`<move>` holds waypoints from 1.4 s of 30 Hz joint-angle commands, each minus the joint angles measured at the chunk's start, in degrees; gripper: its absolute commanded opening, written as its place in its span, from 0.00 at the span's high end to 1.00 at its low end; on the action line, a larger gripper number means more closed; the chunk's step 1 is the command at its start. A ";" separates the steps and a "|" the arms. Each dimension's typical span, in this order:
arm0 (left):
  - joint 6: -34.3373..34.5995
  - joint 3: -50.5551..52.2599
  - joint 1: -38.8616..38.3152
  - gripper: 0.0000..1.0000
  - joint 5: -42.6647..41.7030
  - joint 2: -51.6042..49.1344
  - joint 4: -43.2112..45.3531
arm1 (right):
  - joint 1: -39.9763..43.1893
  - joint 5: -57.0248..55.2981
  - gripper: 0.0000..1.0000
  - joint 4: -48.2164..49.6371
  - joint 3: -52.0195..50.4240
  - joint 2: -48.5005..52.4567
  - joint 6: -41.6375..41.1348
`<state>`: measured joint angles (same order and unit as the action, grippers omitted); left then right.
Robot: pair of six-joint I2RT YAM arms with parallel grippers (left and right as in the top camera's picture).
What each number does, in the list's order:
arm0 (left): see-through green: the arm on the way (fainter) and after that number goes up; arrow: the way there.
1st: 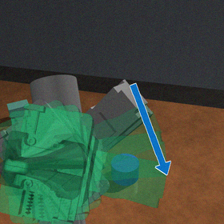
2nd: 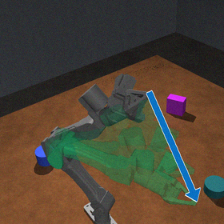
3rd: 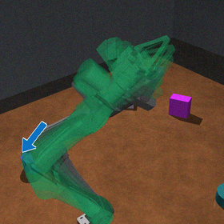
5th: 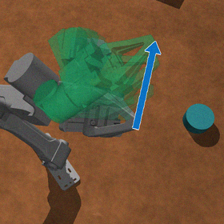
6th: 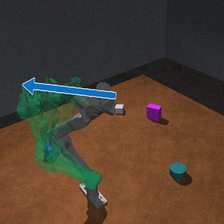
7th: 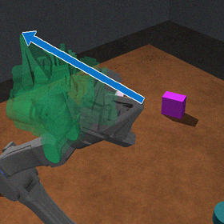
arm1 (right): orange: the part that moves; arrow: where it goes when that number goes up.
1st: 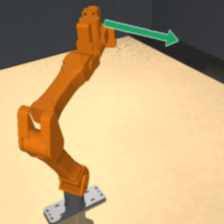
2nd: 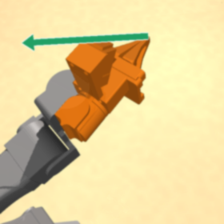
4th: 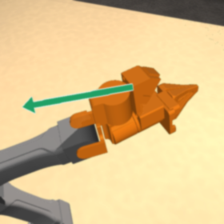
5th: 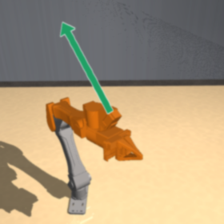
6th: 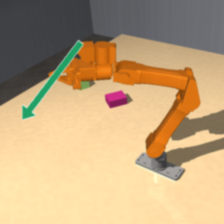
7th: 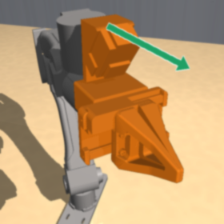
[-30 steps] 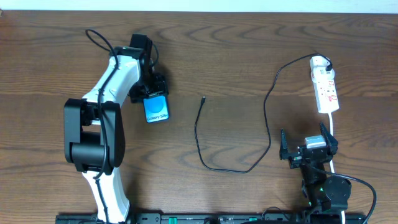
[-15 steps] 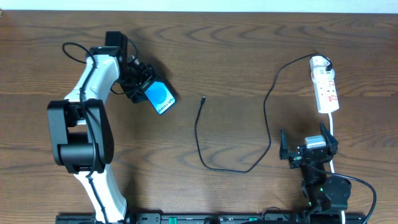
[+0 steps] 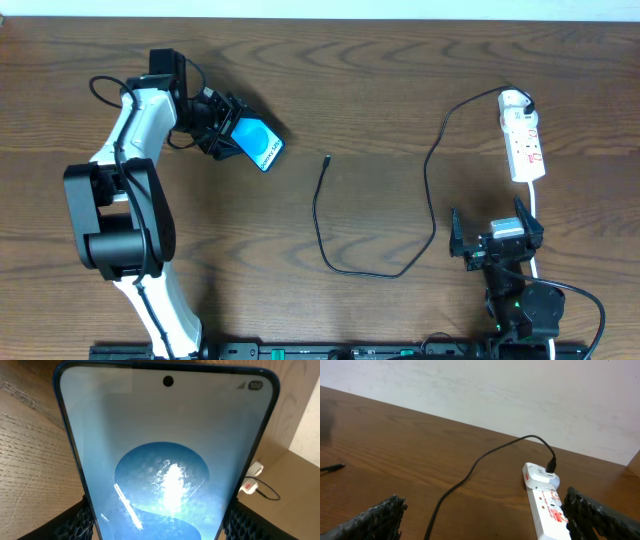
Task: Plug charger to phone and switch on socket
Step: 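Lift the phone upright with the left gripper, bottom edge facing right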
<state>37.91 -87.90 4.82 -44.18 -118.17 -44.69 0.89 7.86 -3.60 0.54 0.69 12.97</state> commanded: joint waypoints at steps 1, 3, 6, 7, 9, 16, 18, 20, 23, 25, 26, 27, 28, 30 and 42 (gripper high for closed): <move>1.03 -1.49 0.31 0.30 -5.33 1.68 0.00 | -0.13 -0.24 0.01 -0.04 -0.22 -0.31 -0.72; 1.79 -1.49 0.31 0.30 -6.45 1.68 0.04 | -0.13 -0.22 0.01 -0.04 -0.22 -0.31 -0.72; 3.63 -1.49 0.33 0.30 -6.43 1.68 0.09 | -0.13 -0.22 0.01 -0.04 -0.22 -0.31 -0.72; 4.66 -1.49 0.37 0.30 -6.43 1.68 0.13 | -0.13 -0.26 0.01 -0.04 -0.22 -0.31 -0.68; 6.27 -1.49 0.55 0.30 -6.49 1.68 0.17 | -0.13 -0.24 0.01 -0.04 -0.22 -0.31 -0.70; 8.11 -1.49 1.77 0.31 -10.25 1.68 0.31 | -0.13 -1.97 0.01 -0.09 -0.22 -0.31 -0.04; 10.08 -1.49 2.21 0.31 -10.27 1.68 0.33 | -0.13 -2.01 0.01 0.13 -0.22 -0.31 -0.04; 11.78 -1.49 2.58 0.31 -10.27 1.68 0.31 | -0.13 -1.36 0.01 0.35 -0.22 -0.31 -0.72; 13.33 -1.49 2.99 0.32 -10.27 1.68 0.28 | -0.13 0.33 0.01 0.61 -0.22 -0.31 -2.34; 13.97 -1.49 3.19 0.31 -10.51 1.68 0.28 | -0.13 0.87 0.01 0.76 -0.22 -0.31 -2.67; 14.60 -1.49 3.21 0.31 -10.49 1.68 0.28 | -0.13 0.87 0.01 0.94 -0.22 -0.31 -2.67; 15.02 -1.49 3.26 0.31 -10.49 1.68 0.28 | -0.11 0.90 0.01 1.22 -0.20 -0.31 -2.71; 15.43 -1.49 3.26 0.32 -10.49 1.68 0.28 | -0.13 0.96 0.01 1.49 -0.20 -0.31 -3.58; 16.31 -1.49 3.26 0.32 -10.47 1.68 0.33 | -0.11 1.11 0.01 1.70 -0.15 -0.31 -5.68; 17.46 -1.49 3.26 0.32 -10.47 1.68 0.52 | -0.11 5.92 0.01 1.33 4.59 2.67 -13.60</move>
<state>54.11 -87.90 7.79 -52.40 -118.17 -44.29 0.89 11.84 -2.26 1.21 1.48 1.61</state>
